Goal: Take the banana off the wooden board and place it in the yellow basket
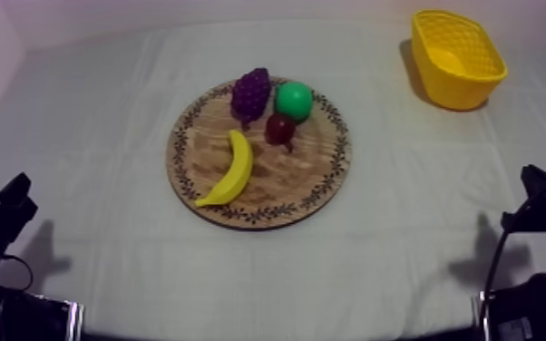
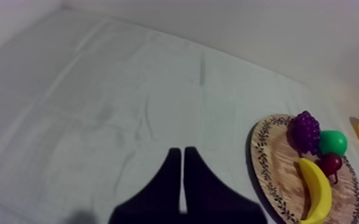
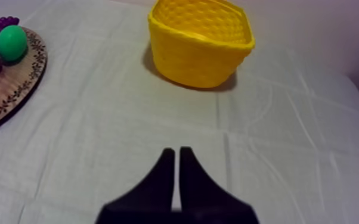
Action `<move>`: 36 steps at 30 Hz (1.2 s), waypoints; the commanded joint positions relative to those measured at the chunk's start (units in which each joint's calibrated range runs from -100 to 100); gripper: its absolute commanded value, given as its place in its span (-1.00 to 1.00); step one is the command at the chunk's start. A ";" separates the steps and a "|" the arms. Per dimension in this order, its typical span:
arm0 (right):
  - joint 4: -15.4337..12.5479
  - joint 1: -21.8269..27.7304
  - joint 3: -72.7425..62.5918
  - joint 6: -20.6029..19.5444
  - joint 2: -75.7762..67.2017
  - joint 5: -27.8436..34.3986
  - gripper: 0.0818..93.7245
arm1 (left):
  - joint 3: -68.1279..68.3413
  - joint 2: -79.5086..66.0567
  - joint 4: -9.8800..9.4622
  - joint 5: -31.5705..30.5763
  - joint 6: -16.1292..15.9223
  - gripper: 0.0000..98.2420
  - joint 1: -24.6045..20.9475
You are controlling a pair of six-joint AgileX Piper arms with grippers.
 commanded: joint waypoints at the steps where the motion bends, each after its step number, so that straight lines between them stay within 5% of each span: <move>1: -0.02 0.00 0.04 -0.02 0.02 -0.03 -0.99 | 0.03 -0.03 -0.01 0.01 0.00 -1.00 0.00; 26: -0.02 -0.02 0.04 -0.01 0.02 -0.03 -0.99 | 0.03 -0.03 -0.01 0.01 0.00 -1.00 0.00; 36: -0.04 -3.68 0.04 -1.68 0.02 -0.03 -0.99 | 0.03 -0.03 -0.01 0.01 0.00 -1.00 0.00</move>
